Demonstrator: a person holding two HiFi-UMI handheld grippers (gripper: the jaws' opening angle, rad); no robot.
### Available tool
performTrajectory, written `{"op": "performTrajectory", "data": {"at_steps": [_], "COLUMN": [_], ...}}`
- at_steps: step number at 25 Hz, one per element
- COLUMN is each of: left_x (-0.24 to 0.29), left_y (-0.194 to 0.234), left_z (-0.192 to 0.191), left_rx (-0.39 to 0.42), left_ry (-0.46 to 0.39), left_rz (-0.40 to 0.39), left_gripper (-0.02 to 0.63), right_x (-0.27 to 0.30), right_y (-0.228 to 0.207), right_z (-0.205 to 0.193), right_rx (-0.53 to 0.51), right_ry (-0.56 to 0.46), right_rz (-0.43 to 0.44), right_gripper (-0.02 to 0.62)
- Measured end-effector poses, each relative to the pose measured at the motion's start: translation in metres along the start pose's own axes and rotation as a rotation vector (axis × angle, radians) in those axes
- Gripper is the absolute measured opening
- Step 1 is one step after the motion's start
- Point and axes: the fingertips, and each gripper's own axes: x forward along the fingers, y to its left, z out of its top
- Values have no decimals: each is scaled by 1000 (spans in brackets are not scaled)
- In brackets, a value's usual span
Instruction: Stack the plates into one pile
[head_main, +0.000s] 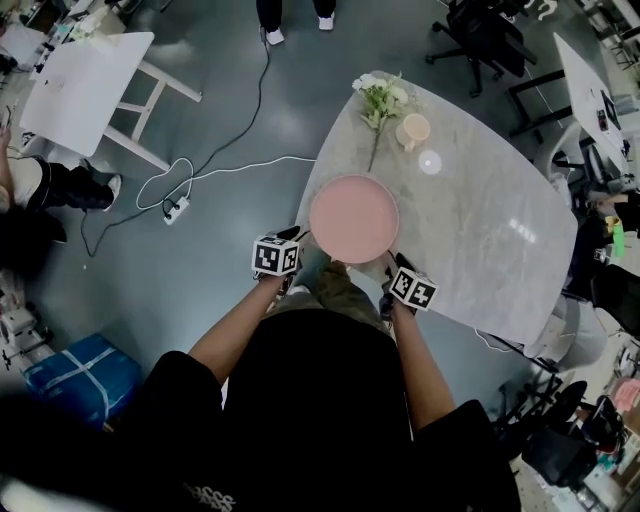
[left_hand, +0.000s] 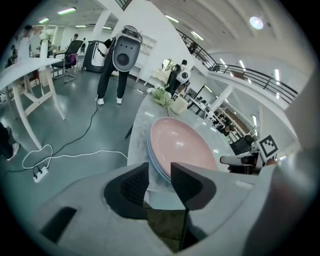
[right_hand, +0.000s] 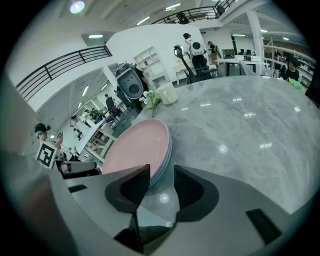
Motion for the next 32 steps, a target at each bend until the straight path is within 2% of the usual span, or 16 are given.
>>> {"op": "performTrajectory", "data": {"at_steps": [6, 9, 11, 14, 18, 20, 22, 25, 27, 32], "left_x": [-83, -127, -153, -194, -241, -253, -265, -279, -285, -301], "left_y": [-41, -64, -79, -104, -117, -127, -139, -156, -173, -219], "left_z": [-7, -9, -8, 4, 13, 6, 3, 10, 12, 11], "left_rx": [4, -52, -50, 55, 198, 276, 333, 418, 453, 484], "left_ry": [-163, -244, -285, -372, -511, -520, -530, -557, -573, -598], "left_rz": [-135, -226, -260, -268, -206, -169, -167, -163, -157, -182], "left_gripper": [140, 83, 50, 21, 17, 17, 17, 17, 17, 17], "right_x": [-83, -130, -160, -187, -209, -227, -243, -255, -264, -313], "right_y": [34, 68, 89, 111, 132, 139, 148, 169, 175, 161], "right_z": [-15, -21, -21, -20, -9, 0, 3, 2, -2, -1], "right_rx": [12, 112, 94, -27, -183, -223, -262, -375, -397, -350], "right_ry": [-120, -165, -203, -234, -318, -384, -429, -450, -456, -548], "right_rz": [46, 72, 76, 57, 34, 19, 6, 3, 27, 23], "right_gripper": [128, 66, 39, 23, 21, 21, 21, 20, 17, 14]}}
